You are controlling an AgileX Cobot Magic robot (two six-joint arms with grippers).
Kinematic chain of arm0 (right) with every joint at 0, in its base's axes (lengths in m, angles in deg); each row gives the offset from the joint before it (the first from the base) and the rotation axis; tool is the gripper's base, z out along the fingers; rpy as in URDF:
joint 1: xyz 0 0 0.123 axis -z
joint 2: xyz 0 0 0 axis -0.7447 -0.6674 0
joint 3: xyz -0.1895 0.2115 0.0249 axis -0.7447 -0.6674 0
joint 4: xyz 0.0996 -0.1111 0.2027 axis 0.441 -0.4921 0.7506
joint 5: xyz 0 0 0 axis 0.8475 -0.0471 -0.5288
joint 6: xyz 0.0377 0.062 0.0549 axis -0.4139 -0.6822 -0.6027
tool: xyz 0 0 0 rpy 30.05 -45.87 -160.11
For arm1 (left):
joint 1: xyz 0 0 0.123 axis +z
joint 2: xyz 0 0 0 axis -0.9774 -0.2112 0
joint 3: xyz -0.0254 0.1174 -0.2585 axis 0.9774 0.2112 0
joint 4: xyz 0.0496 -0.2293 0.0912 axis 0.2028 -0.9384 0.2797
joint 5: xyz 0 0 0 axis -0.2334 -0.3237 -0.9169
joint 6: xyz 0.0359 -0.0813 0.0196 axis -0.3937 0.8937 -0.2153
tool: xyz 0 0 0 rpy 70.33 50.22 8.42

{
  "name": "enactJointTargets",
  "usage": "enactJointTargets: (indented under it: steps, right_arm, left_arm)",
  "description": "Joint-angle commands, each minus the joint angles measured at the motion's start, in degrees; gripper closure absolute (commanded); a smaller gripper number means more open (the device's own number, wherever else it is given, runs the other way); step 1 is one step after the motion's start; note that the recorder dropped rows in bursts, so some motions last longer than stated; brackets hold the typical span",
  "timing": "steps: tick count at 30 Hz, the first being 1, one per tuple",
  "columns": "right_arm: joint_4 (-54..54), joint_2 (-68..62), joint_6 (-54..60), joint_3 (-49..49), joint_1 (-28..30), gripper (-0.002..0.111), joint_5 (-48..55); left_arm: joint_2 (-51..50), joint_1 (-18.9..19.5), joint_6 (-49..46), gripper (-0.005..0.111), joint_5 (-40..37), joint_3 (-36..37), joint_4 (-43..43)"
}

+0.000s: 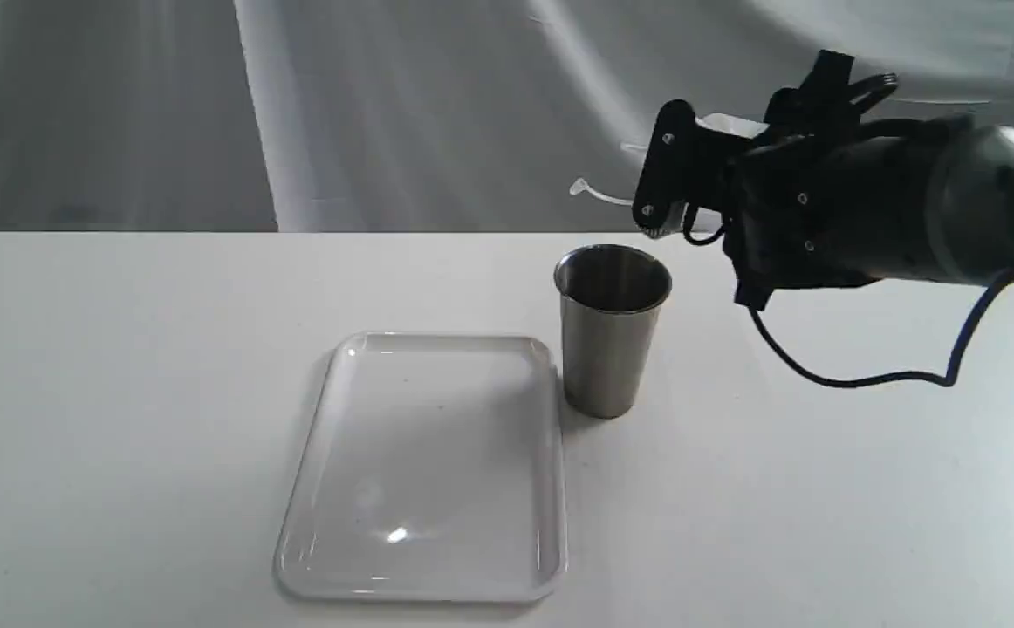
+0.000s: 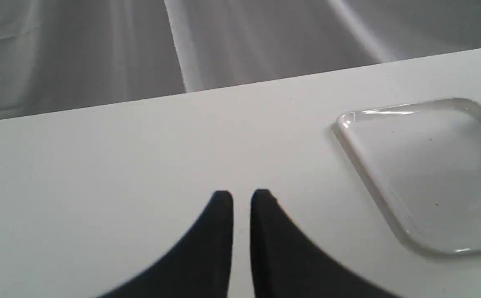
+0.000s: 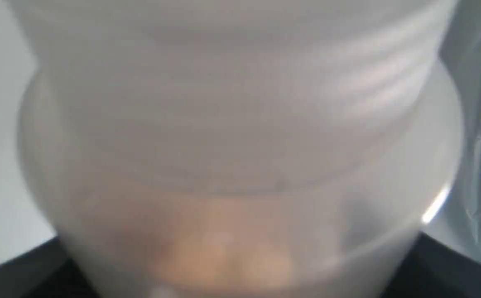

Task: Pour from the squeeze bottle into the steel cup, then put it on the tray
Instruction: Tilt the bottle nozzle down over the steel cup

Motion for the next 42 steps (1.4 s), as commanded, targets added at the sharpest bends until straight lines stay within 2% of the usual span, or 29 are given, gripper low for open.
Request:
enactJointTargets:
  steps: [1,10,20,25,33,42]
  right_arm:
    - [-3.2,0.7,-0.2,-0.2,-0.6,0.070,1.9]
    - [-3.2,0.7,-0.2,-0.2,-1.2,0.070,2.1]
    - [-3.2,0.7,-0.2,-0.2,-2.7,0.070,7.1]
    - [-6.5,0.7,0.4,-0.2,-2.8,0.070,8.9]
    - [-7.6,0.7,8.7,-0.2,-2.8,0.070,9.4]
    - [-10.4,0.7,11.6,-0.2,-2.8,0.070,9.6]
  left_arm:
    - [0.3,-0.2,0.1,0.098,0.4,0.3,0.0]
    - [0.3,-0.2,0.1,0.098,0.4,0.3,0.0]
    - [0.3,-0.2,0.1,0.098,0.4,0.3,0.0]
    - [0.3,-0.2,0.1,0.098,0.4,0.3,0.0]
    - [0.3,-0.2,0.1,0.098,0.4,0.3,0.0]
    - [0.3,-0.2,0.1,0.098,0.4,0.3,0.0]
